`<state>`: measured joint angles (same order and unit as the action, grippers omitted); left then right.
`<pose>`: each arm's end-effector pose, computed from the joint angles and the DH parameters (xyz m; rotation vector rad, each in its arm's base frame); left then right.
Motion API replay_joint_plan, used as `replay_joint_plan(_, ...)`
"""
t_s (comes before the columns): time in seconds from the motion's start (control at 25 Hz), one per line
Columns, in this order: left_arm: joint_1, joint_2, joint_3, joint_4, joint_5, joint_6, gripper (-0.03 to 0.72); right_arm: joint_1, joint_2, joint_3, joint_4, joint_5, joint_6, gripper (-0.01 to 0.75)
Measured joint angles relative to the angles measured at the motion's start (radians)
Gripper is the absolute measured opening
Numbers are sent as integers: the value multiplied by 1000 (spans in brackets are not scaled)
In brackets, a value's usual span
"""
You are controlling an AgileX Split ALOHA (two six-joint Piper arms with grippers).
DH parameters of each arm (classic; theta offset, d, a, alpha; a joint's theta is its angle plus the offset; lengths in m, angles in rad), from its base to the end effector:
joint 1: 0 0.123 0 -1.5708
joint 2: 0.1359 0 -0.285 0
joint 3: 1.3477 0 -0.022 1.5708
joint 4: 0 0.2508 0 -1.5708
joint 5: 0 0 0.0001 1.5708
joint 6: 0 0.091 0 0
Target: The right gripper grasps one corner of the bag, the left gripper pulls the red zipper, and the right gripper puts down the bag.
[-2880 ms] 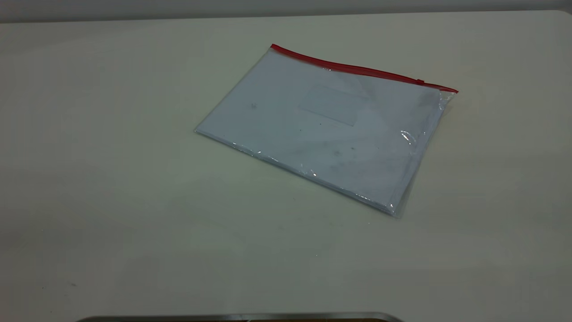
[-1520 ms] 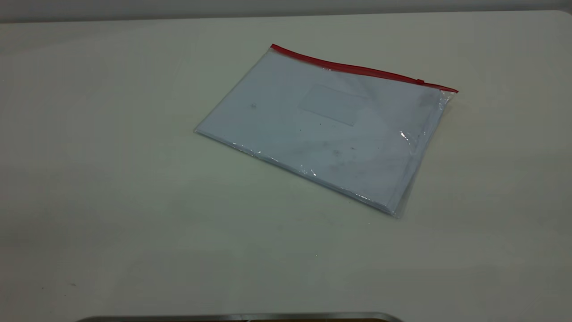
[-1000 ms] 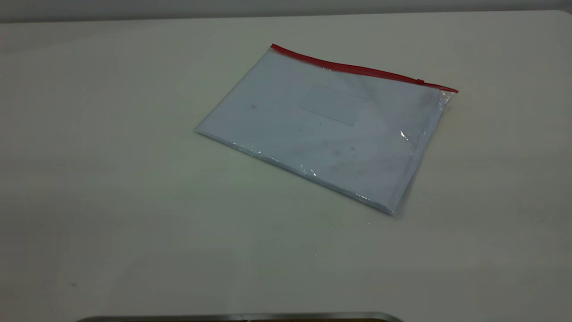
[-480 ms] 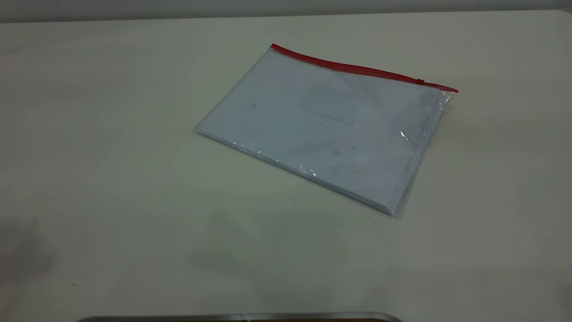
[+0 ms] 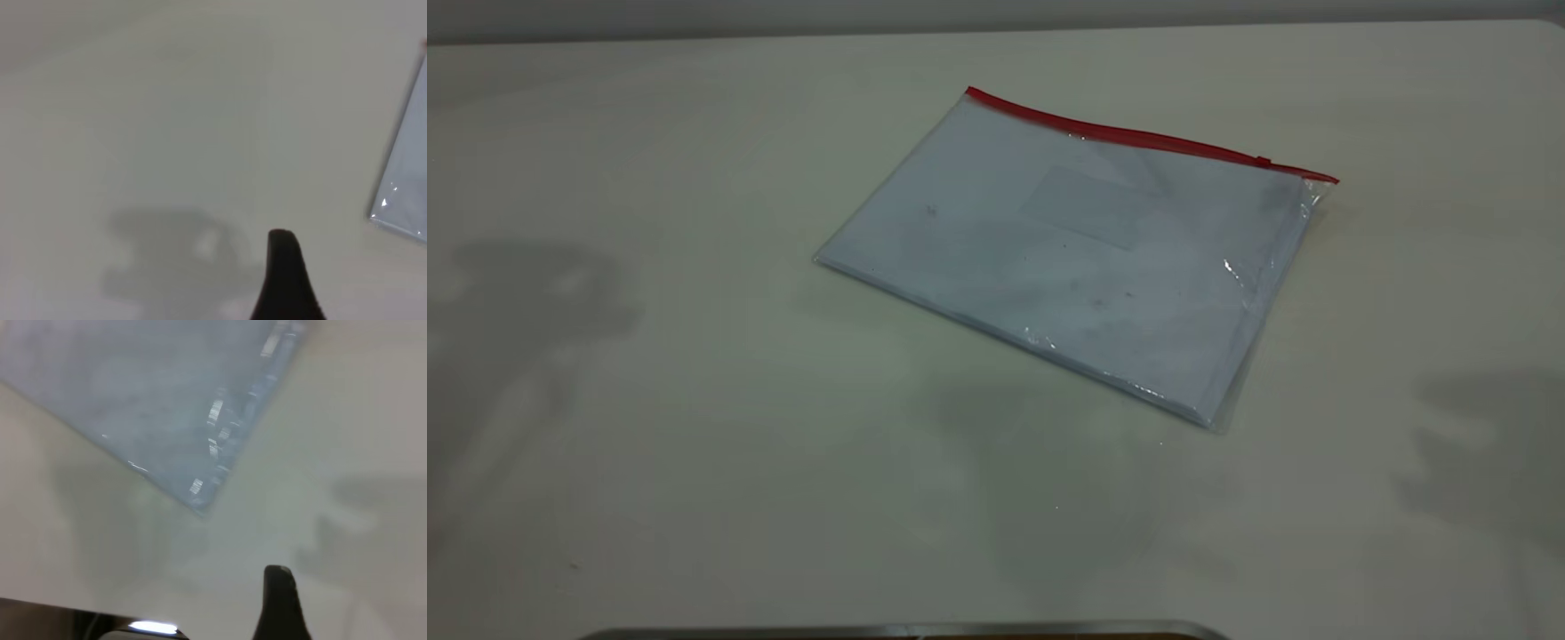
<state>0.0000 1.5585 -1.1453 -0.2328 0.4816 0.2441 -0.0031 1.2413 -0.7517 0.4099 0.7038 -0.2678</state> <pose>0.3430 -0.0097 0.2816 0.0953 2.3622 -0.1088 0.2272 0.0228 0.2478 -0.0167 2.6209 0.3601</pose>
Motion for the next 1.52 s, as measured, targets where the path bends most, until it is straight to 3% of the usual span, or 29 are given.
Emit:
replay_joint_plan(0.2, -33, 140, -99, -30, 66, 131, 586, 0, 247, -11, 326, -120, -362, 592)
replay_joint_plan(0.44, -37, 223, -134, -47, 107, 153, 586, 0, 564, -135, 656, -133, -721, 592)
replay_joint_plan(0.76, -38, 228, -137, -47, 137, 154, 586, -4, 863, -389, 705, -83, -820, 592)
replay_joint_plan(0.92, -39, 228, -137, -50, 138, 154, 586, -45, 945, -477, 705, -41, -825, 592)
replay_joint_plan(1.2, -39, 228, -137, -79, 139, 154, 586, -151, 1062, -544, 710, 12, -888, 592)
replay_joint_plan(1.52, -39, 228, -137, -123, 139, 154, 586, -154, 1178, -559, 837, -4, -1104, 592)
